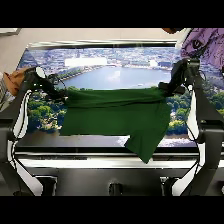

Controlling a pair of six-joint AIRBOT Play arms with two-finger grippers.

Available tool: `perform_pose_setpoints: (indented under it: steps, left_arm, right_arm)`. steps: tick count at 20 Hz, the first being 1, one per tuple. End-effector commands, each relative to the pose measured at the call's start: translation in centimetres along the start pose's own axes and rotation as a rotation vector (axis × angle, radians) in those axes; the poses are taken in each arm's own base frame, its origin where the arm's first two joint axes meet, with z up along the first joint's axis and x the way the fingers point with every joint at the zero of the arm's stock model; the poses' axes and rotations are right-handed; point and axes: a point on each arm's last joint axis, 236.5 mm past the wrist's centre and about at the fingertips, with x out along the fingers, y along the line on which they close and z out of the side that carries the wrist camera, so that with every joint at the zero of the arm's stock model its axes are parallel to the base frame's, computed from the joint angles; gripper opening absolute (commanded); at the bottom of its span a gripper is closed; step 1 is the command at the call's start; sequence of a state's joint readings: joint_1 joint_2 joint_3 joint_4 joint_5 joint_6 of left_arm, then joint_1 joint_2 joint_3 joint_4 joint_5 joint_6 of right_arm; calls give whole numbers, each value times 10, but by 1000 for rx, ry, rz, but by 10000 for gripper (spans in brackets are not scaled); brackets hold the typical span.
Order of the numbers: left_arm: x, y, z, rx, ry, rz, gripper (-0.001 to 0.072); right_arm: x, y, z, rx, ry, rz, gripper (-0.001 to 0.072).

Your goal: Fold the clothes and pants, and hang the long-sleeved shirts on hangers.

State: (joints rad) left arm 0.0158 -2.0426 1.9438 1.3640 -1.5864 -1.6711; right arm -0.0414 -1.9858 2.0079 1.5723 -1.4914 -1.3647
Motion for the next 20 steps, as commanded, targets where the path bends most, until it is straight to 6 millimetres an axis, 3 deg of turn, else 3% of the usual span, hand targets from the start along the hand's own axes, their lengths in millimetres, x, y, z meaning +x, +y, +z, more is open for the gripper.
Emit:
perform_pose_setpoints:
  steps: [1,2,3,4,5,6,8,10,11,13,15,18,20]
  left_arm:
    - [8,-2,-5,5,37,1,20]
    - [11,-1,-6,4,41,2,30]
    - [14,-2,-5,5,45,2,106]
    - [14,-3,-3,5,34,1,286]
    - [10,-3,1,7,12,-1,520]
    - [0,-2,5,5,-12,-4,562]
    - [-42,11,16,-20,-113,-12,562]
    - [-89,42,14,-76,-204,-1,562]
    - [-108,61,6,-118,-236,-1,561]
    - [-124,94,-23,-206,-264,-13,561]
    - [-115,105,-57,-301,-287,-94,561]
    - [-82,91,-102,-426,-351,-306,561]
    - [-58,77,-129,-464,-348,-397,561]
  right_arm:
    - [20,-1,-8,-5,57,-9,30]
    - [27,1,-13,-12,83,-2,33]
    - [32,2,-15,-14,96,0,97]
    - [35,4,-16,-16,104,6,250]
    - [34,6,-16,-33,106,21,393]
    - [28,9,-18,-50,109,56,440]
    - [-3,0,-16,-47,85,112,440]
    - [-47,-25,-6,-9,-12,184,437]
    - [-64,-39,-12,22,-34,236,435]
    - [-79,-64,-46,108,-26,355,434]
    - [-70,-78,-95,190,18,407,434]
    - [-43,-63,-187,237,133,436,434]
    - [-28,-45,-230,275,171,479,434]
